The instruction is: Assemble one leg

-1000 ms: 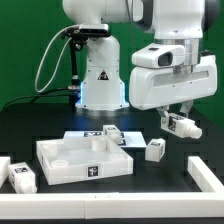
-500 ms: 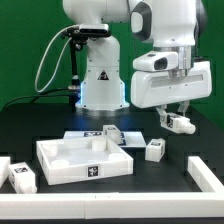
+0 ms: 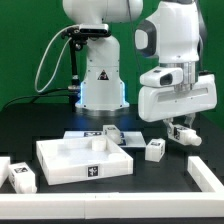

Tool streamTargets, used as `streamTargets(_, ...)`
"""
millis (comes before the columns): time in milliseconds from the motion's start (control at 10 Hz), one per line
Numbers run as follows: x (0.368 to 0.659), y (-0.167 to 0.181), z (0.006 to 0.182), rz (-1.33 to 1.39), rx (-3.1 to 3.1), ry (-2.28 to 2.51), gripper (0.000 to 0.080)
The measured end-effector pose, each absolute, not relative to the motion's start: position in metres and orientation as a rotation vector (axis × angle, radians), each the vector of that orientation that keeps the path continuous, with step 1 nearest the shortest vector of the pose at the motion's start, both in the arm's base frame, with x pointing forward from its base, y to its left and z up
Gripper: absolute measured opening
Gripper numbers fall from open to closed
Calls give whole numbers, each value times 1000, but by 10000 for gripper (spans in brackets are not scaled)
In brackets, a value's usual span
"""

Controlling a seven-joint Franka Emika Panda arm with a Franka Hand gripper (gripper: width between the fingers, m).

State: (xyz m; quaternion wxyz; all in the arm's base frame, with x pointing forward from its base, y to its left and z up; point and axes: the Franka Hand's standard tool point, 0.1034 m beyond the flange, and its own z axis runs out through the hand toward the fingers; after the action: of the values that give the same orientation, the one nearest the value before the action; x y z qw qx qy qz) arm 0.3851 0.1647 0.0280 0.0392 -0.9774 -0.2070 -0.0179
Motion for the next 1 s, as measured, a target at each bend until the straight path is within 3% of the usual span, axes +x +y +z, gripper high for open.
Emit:
streamTargets(300, 384, 164, 26, -47, -2996, -637, 285)
streamTargets(500, 384, 164, 26, -46, -2996, -637, 542)
streamTargets(600, 382, 162, 28, -13, -3001, -633, 542)
streamTargets(700, 385, 156, 46, 21, -3016, -615, 636)
streamTargets(800, 391, 151, 67, 15, -3033, -579, 636)
streamTargets(1000, 404, 132, 84, 28, -3033, -596, 646)
